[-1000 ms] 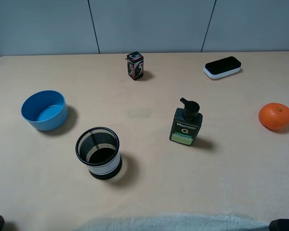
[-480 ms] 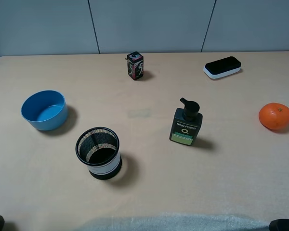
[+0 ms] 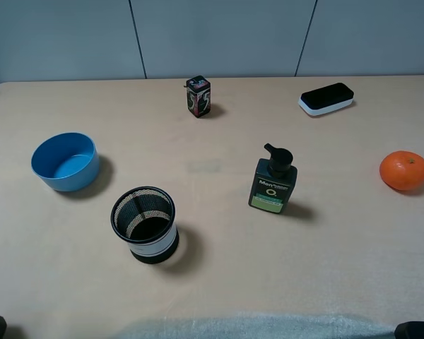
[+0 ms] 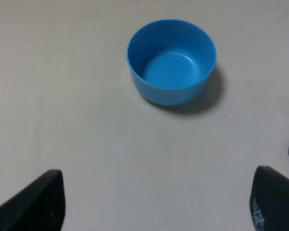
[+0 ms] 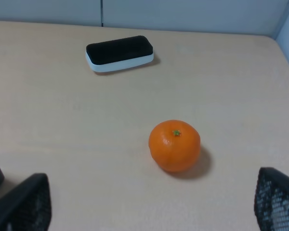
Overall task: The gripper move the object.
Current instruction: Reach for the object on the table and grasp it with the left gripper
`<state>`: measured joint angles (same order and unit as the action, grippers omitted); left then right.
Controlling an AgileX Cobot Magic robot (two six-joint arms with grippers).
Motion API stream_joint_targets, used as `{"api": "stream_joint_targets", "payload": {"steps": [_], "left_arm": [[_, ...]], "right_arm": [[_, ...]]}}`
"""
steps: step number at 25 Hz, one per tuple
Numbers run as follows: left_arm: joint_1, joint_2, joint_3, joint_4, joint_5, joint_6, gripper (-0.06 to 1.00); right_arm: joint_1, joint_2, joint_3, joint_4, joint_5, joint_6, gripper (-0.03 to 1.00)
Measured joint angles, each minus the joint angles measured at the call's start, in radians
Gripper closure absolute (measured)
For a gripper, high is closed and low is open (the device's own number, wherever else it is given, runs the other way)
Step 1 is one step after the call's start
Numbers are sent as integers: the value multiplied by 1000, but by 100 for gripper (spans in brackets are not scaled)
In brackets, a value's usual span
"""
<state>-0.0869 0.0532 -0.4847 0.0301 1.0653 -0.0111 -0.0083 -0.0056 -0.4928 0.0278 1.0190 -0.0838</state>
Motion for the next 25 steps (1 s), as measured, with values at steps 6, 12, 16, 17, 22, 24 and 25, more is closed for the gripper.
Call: {"api": "stream_joint_targets", "payload": {"steps": [6,12,16,17,22,24,25], "left_arm": [[0,0,0,0,0,0,17],[0,4,0,0,0,0,17],[0,80,0,0,-1,0,17],[0,110,0,0,-1,0,17],[0,322,-13,0,-6,0,17],[0,405,-33,0,-14,-5,17],[0,449,-46,0,-18,-6,17]], "right_arm": [[0,0,0,0,0,0,33],[0,0,0,0,0,0,33],[0,0,0,0,0,0,33],[0,0,0,0,0,0,33],[0,0,0,0,0,0,33],[0,0,0,0,0,0,33],[0,0,0,0,0,0,33]]}}
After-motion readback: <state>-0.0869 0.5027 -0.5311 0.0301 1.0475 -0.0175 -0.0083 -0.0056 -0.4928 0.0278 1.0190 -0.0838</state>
